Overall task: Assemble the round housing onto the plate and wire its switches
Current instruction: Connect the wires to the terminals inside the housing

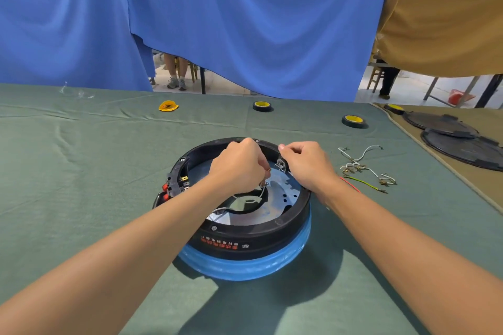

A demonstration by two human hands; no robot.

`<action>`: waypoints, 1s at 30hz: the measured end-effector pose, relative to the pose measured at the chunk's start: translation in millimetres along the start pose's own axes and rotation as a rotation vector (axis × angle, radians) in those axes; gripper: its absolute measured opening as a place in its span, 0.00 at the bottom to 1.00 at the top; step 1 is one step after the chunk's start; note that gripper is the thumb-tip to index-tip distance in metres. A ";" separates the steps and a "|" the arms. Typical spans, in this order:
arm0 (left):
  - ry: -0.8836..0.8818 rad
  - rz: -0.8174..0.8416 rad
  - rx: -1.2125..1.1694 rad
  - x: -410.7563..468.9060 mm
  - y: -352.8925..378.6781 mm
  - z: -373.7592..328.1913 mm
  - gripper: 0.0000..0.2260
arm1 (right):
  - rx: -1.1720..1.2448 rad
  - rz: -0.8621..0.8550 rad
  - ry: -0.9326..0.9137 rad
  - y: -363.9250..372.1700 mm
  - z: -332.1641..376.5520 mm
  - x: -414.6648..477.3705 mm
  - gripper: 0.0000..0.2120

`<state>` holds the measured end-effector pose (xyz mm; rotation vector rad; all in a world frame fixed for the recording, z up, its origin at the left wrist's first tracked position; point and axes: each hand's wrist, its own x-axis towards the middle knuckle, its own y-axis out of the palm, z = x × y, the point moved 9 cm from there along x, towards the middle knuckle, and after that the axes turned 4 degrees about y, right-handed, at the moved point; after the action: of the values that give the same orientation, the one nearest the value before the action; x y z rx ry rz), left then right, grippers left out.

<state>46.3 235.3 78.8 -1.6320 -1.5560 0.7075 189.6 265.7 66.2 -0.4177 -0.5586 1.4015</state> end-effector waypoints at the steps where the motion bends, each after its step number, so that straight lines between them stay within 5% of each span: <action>1: 0.003 0.022 0.013 0.2 2.8 -1.7 0.03 | -0.003 -0.024 0.001 -1.0 -0.7 -0.7 0.21; 10: -0.018 0.026 -0.033 6.8 1.7 -5.1 0.02 | 0.026 -0.054 0.004 -2.8 -2.7 -1.5 0.26; 30: 0.008 -0.001 0.020 12.1 2.9 -9.8 0.04 | 0.071 -0.023 0.032 0.4 -5.8 -4.3 0.22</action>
<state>57.2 245.9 83.2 -1.6176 -1.5394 0.7129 192.5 261.8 60.8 -0.3752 -0.4848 1.3855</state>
